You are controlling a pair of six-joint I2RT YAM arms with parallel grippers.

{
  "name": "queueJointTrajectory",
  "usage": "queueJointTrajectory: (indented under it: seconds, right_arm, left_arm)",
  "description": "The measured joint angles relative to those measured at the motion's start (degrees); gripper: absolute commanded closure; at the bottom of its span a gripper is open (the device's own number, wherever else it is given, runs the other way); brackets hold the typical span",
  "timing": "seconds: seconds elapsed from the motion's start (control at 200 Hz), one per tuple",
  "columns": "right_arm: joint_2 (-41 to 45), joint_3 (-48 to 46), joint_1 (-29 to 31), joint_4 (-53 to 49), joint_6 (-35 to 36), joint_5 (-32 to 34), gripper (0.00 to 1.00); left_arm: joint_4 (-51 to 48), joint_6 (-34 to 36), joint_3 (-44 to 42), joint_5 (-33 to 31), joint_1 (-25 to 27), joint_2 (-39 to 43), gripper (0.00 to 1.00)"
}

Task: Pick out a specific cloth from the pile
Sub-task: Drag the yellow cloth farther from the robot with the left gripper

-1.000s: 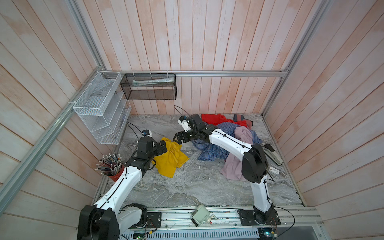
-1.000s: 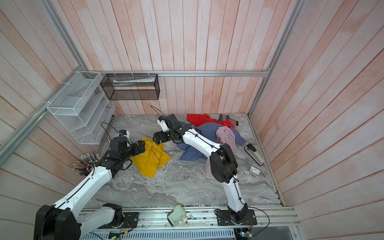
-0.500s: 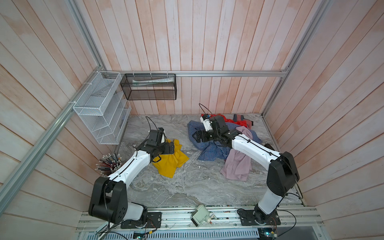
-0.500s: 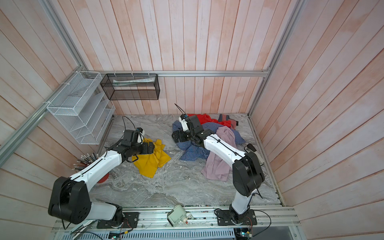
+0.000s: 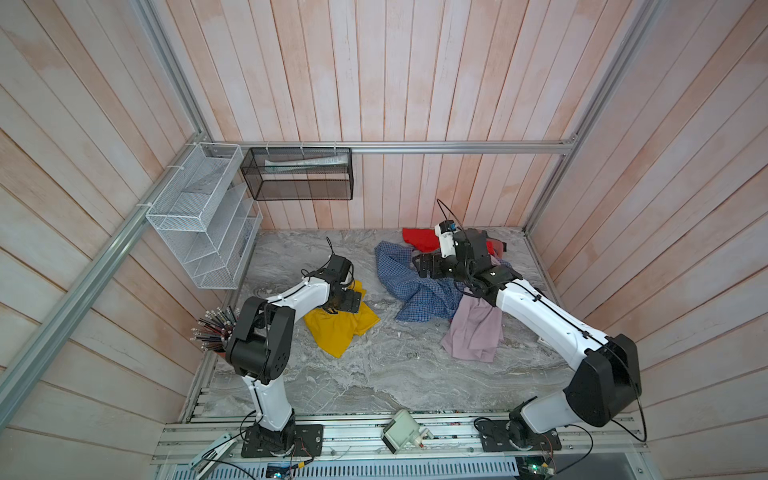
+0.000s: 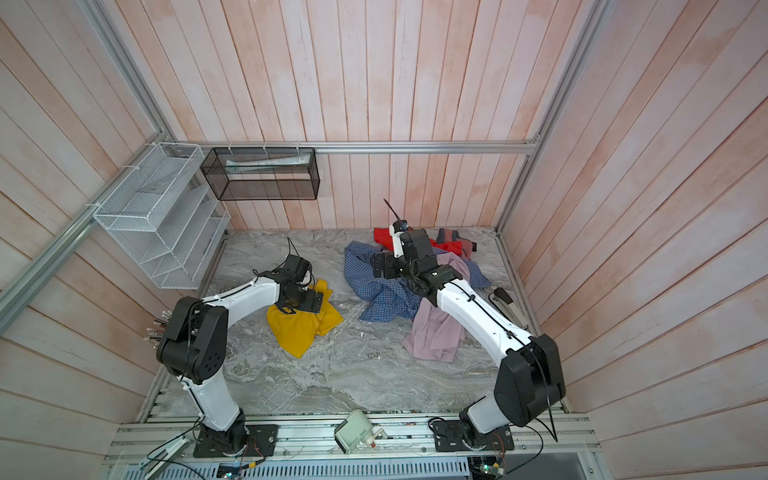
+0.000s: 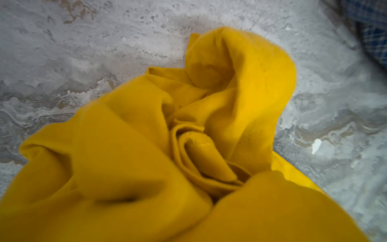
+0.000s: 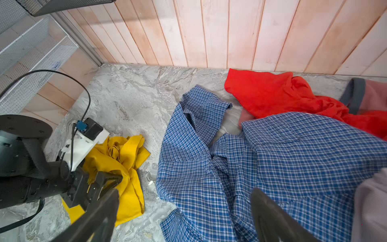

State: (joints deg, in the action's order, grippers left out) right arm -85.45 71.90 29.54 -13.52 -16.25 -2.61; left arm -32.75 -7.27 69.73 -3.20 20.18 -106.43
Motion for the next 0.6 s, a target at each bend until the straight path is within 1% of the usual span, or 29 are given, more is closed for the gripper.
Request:
queueJointTrajectory:
  seconds: [0.12,0.265,0.515,0.555,0.595]
  right_arm:
    - [0.9,-1.2,-0.5,-0.3,0.0,1.0,0.02]
    - [2.5,-2.9,-1.2,-0.2,-0.1,1.4,0.02]
    - [4.0,-4.1,-2.4,0.3,-0.6,1.5,0.02]
    - [4.1,-4.2,-2.5,0.3,-0.7,1.5,0.02]
    - [4.2,-4.2,-2.6,0.2,-0.7,1.5,0.02]
  left_arm:
    - [-1.6,-0.5,2.2,-3.1,1.1,-2.3,0.0]
    - [-2.0,-1.7,3.0,-7.5,2.6,-3.9,0.0]
    - [-1.3,-3.1,2.8,-8.9,2.8,-4.3,0.21]
    - [-1.2,-3.0,2.8,-8.9,2.8,-4.4,0.27]
    - [-1.2,-3.0,2.9,-9.1,2.7,-4.5,0.36]
